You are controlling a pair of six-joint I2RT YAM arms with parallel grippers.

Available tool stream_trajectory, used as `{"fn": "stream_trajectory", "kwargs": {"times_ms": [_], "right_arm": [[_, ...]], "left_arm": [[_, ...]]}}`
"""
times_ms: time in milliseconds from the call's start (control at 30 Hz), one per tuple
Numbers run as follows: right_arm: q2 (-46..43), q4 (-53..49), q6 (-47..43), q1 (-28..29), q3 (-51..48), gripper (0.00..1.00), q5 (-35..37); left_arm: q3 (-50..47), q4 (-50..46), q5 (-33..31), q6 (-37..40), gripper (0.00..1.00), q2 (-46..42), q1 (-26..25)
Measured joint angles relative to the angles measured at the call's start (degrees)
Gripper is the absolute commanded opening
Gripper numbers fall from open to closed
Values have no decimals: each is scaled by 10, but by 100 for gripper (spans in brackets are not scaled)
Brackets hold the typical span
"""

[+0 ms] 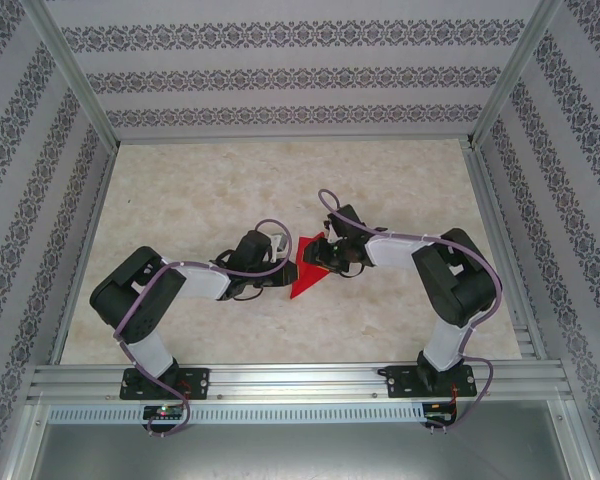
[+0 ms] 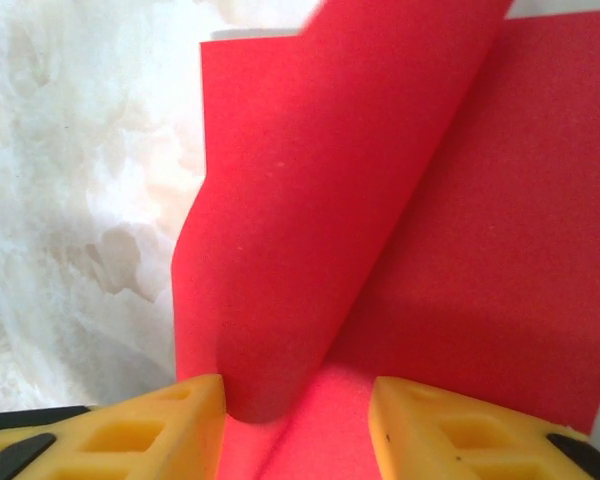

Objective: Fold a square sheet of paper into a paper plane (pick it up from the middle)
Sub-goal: Fourth fold the wing at the center of the table.

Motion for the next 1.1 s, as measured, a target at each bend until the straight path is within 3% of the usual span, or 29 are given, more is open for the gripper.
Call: {"fn": "stream_trajectory", "kwargs": {"times_ms": [467, 1100], "right_arm": [[12, -34, 2, 0, 23, 41, 6], [17, -43, 7, 0, 27, 37, 8]], "left_arm": [[3, 28, 21, -21, 18, -11, 0], [19, 20, 16, -26, 11, 30, 0]]}}
